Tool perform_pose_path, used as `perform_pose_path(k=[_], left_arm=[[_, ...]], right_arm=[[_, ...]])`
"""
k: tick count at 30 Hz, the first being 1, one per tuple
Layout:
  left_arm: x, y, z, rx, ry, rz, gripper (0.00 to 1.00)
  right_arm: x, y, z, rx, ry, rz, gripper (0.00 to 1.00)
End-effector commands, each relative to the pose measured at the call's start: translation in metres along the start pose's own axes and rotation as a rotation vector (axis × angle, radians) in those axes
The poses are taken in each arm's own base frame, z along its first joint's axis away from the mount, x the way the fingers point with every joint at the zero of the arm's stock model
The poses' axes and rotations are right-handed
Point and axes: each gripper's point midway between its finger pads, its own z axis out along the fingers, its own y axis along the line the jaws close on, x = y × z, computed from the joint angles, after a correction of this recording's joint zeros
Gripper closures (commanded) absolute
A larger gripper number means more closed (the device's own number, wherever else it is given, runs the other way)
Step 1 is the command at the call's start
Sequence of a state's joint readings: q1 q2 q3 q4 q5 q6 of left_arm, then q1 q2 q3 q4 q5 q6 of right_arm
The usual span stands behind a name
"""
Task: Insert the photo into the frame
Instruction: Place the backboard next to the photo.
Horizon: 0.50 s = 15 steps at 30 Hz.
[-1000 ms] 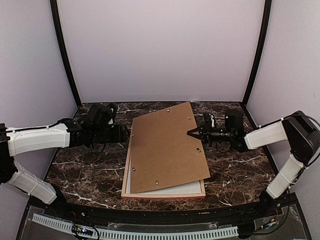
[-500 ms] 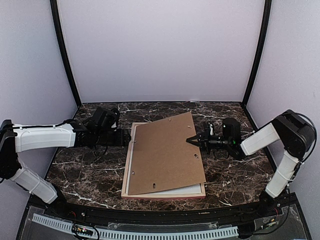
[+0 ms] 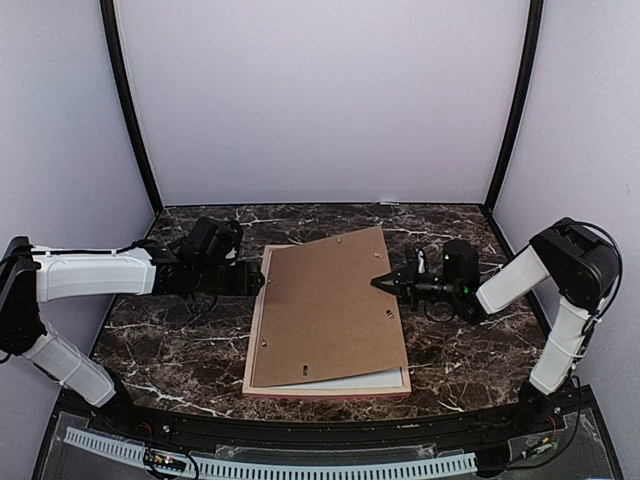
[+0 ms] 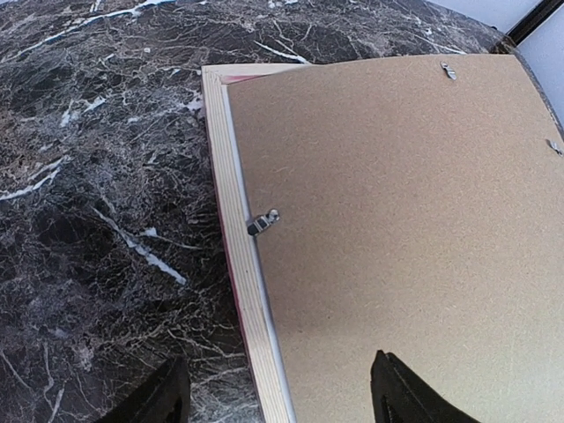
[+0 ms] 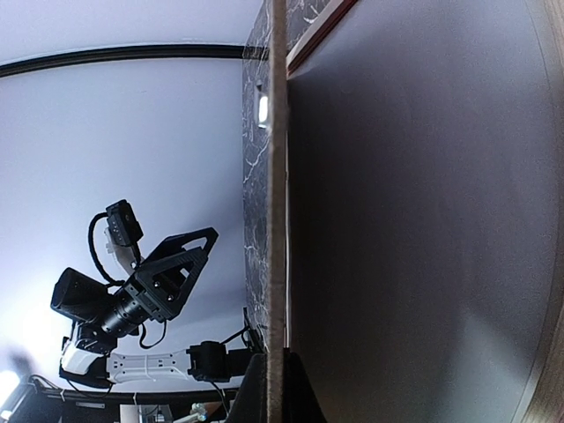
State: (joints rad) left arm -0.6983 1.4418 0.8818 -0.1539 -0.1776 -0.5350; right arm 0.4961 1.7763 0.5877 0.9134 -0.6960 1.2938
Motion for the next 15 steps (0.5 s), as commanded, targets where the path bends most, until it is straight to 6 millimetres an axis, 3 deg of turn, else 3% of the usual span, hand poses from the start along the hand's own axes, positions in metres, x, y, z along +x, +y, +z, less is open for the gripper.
perform_pose_path(k=[1,15], left_arm=[[0.0056,0.0024,0.0041,0.004,0.014,-0.009,0.27],[0.0148,0.0011,0.0111,0.016,0.045,-0.020,0.27]], right_arm=[[-0.0045,0.0262,0.0029,-0.099,-0.011,-0.080,1.00],[-0.0065,0.0211,0.0088,-0.114,-0.005,-0.082,1.00]])
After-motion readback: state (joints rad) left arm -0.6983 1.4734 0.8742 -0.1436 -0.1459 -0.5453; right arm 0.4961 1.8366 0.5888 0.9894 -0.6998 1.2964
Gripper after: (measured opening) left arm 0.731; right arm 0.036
